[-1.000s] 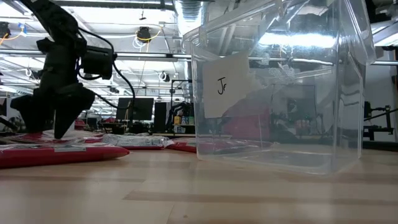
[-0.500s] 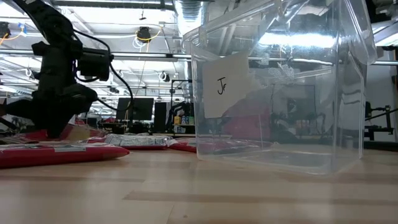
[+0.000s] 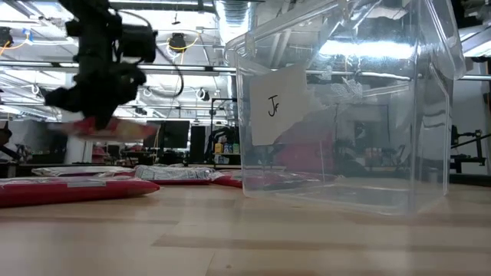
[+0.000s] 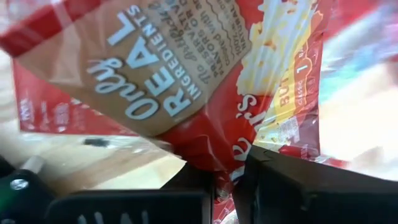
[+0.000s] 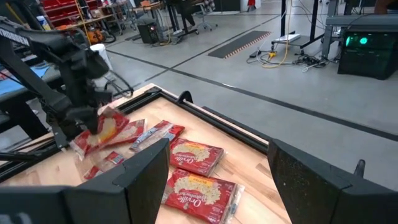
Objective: Sort popcorn bags into baskets
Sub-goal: Put the red popcorn pack into the transparent container
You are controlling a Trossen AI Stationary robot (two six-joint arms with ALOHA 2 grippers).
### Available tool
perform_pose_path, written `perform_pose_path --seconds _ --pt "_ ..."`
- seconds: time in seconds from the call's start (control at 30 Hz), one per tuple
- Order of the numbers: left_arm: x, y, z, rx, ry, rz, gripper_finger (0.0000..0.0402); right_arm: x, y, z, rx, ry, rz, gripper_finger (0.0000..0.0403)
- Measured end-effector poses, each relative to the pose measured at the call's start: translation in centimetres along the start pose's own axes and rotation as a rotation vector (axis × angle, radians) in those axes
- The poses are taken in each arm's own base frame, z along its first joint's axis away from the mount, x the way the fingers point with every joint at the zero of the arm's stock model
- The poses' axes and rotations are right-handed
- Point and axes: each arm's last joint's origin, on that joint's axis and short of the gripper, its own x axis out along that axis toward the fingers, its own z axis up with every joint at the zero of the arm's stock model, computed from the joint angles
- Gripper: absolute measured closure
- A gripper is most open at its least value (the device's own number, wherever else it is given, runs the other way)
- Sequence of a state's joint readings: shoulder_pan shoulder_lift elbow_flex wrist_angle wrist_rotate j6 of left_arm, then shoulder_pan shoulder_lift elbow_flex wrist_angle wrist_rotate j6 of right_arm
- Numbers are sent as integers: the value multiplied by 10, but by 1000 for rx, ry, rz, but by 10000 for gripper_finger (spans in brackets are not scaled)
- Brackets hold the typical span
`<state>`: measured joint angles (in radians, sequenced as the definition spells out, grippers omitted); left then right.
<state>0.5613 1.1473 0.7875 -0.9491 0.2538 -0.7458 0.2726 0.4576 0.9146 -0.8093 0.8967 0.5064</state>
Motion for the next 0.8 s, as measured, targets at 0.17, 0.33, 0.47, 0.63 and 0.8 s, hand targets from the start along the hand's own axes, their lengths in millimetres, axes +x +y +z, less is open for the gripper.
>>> perform_pose_path --seconds 0.17,0.33,0.47,0.63,0.8 --pt "-40 -36 9 57 -90 -171 397 0 0 0 -7 0 0 108" --pt "-84 -80 14 116 -223 -357 398 0 0 0 -11 0 0 108" --pt "-106 -118 17 205 -270 -425 398 0 0 0 -12 1 0 108" --pt "-111 -175 21 381 -270 -455 399 0 0 0 -13 3 0 108" --pt "-99 -229 25 545 -236 -439 399 0 -2 -3 -44 26 -10 108"
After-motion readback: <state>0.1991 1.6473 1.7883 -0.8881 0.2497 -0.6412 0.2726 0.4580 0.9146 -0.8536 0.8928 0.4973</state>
